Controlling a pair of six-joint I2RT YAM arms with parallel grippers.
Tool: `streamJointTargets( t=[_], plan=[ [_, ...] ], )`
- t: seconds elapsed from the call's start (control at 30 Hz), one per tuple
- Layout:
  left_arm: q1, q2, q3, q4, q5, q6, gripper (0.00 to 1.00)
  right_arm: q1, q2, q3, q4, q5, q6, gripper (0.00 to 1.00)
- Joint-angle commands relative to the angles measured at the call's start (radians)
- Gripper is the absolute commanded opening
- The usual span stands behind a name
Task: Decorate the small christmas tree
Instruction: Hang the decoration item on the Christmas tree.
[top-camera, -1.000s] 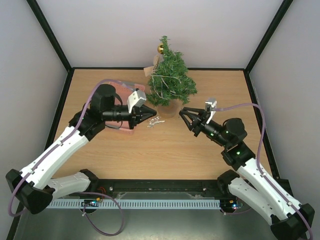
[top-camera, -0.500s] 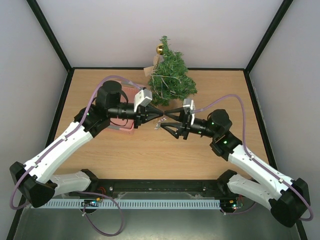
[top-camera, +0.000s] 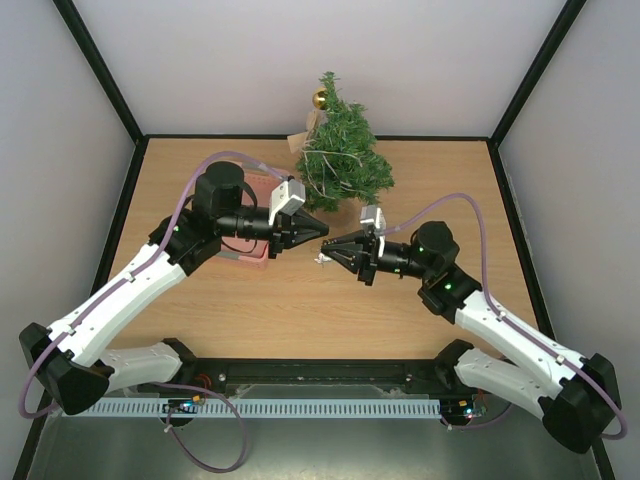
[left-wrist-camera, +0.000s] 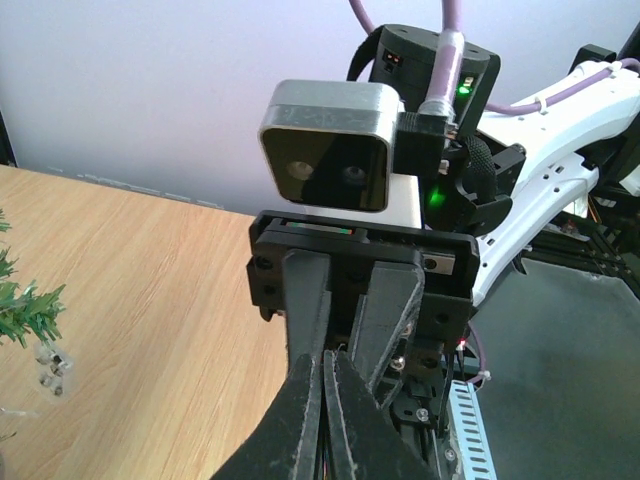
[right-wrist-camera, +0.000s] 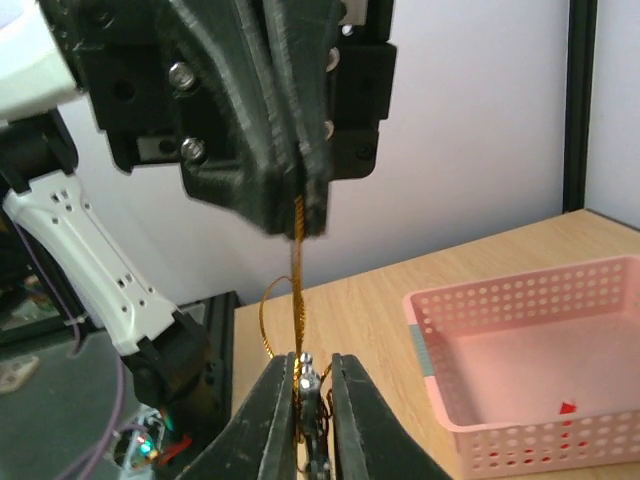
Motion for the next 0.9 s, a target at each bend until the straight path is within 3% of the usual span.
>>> streamJointTargets(
  t=[0.0, 0.17, 0.5, 0.63, 0.7, 0.87],
  plan=[
    [-0.005, -0.004, 0.024, 0.011, 0.011, 0.013, 0.02, 0.006, -0.069, -0.047, -0.012, 0.014, -0.018, 0.07],
    [-0.005, -0.004, 0.026, -0.023, -0.014, 0.037, 0.02, 0.006, -0.120, -0.066, -0.024, 0.047, 0.009, 0.02],
    [-0.005, -0.018, 0.029, -0.038, -0.052, 0.039, 0.03, 0.006, -0.131, -0.054, -0.037, 0.207, 0.058, 0.02],
    [-0.005, -0.021, 0.022, -0.043, -0.128, 0.027, 0.19, 0.006, -0.124, -0.023, -0.062, 0.259, 0.059, 0.02],
    [-0.005, -0.024, 0.022, -0.048, -0.157, 0.022, 0.33, 0.005, -0.123, -0.013, -0.074, 0.267, 0.059, 0.02],
    [-0.005, -0.029, 0.016, -0.042, -0.183, -0.001, 0.49, 0.006, -0.137, -0.024, -0.038, 0.267, 0.080, 0.02]
  ],
)
